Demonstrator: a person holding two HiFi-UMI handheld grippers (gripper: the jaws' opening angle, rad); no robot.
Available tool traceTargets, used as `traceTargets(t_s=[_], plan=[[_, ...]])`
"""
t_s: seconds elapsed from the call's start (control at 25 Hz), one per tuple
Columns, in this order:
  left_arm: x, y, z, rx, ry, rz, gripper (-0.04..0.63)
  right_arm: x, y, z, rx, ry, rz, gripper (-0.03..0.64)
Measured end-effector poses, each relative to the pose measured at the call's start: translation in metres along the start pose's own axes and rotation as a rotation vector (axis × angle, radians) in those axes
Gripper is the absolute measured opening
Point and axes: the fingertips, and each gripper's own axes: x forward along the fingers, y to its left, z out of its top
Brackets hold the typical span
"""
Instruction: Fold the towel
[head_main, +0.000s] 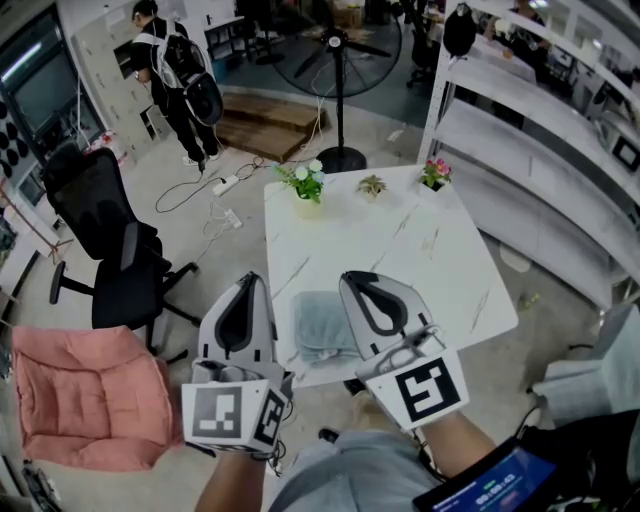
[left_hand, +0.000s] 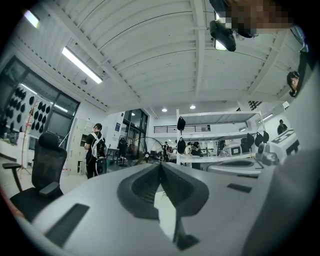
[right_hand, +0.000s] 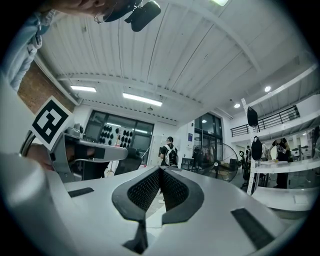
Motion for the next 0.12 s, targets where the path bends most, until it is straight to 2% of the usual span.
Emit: traceTargets(t_s=[0.12], plan=[[0.0006,-0.0025,-0.0002,0.003,-0.002,-0.005,0.008,-0.0006,-0.0003,0.0001,-0.002,-0.003,0.000,0.015]])
